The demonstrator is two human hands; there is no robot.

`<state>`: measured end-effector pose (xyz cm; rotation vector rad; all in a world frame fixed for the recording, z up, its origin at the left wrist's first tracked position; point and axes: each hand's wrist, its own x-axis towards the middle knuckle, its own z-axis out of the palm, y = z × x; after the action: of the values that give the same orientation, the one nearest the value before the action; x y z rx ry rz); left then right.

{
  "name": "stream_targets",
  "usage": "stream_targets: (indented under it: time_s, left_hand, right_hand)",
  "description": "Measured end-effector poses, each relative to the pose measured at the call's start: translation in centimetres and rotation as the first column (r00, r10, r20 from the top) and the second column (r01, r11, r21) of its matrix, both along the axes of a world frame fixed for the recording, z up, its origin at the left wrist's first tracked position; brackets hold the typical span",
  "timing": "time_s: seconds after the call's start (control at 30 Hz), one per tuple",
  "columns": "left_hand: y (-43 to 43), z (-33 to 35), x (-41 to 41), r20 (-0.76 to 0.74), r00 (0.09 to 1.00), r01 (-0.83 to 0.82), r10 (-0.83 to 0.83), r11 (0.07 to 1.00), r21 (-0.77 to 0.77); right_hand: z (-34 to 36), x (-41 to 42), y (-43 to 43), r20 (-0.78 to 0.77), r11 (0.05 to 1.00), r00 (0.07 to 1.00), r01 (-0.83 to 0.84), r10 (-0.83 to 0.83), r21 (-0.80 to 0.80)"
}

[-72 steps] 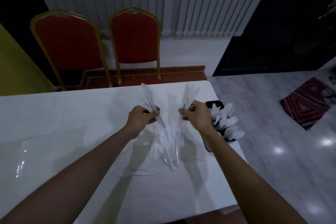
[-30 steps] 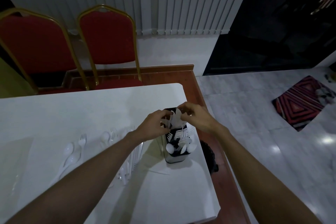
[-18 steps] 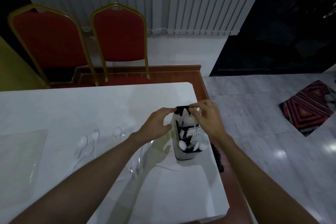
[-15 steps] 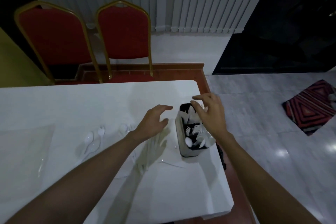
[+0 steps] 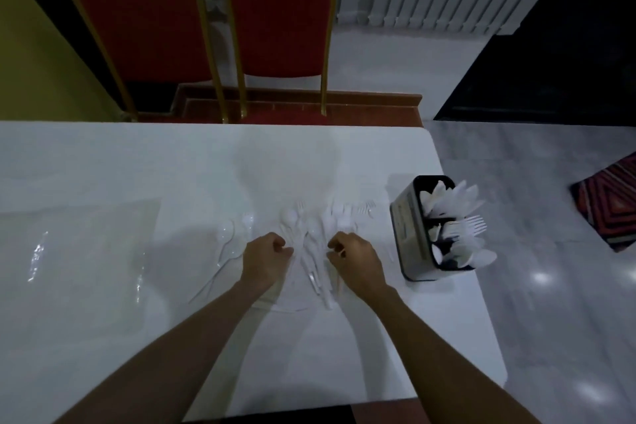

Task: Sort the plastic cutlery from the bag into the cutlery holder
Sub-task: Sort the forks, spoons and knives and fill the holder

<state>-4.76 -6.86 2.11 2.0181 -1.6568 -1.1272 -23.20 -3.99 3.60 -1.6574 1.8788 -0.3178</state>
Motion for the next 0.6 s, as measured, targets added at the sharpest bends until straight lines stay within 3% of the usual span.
stream_targets:
  time_s: [0.23,0.6]
  left_hand:
    - [0.0,-2.6,-0.9,0.036,0.999,0.021,-0.024,0.997,0.077]
    - [0.2,-2.4,5.8,0.015,1.0,-0.004,0.002,0.993,0.117]
  right_hand:
    - [-2.9,3.5,1.5,-0.142,0.995,0.987,0.086,-0.08,0.039]
    - [-2.1,4.2,-1.2,-0.074,0.972,0.97,0.232,-0.234,-0.028]
